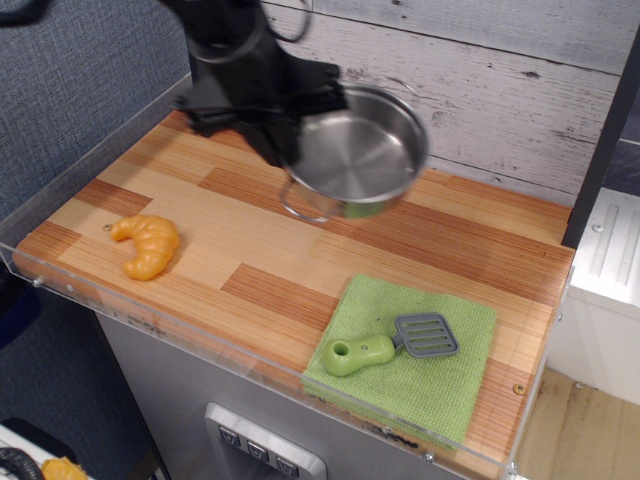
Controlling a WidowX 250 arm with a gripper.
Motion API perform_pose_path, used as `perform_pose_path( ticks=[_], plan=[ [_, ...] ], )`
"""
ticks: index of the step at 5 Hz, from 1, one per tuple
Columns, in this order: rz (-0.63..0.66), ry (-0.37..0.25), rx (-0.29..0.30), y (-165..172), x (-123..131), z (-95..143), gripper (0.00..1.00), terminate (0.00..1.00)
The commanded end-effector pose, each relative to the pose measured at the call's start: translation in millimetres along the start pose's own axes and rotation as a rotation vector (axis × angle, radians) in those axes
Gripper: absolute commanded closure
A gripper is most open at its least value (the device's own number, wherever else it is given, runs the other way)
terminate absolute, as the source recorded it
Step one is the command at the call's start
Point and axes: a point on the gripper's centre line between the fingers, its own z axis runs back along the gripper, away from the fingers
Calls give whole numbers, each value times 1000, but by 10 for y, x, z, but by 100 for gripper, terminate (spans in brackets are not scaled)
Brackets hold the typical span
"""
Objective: Move the pot left side of blue cloth
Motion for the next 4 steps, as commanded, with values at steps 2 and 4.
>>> perform_pose_path(
  ticks=[2, 4],
  plan=[
    [-21, -15, -48, -407, 88, -485, 100, 0],
    [-58, 34, -81, -571, 29, -881, 100, 0]
  ],
)
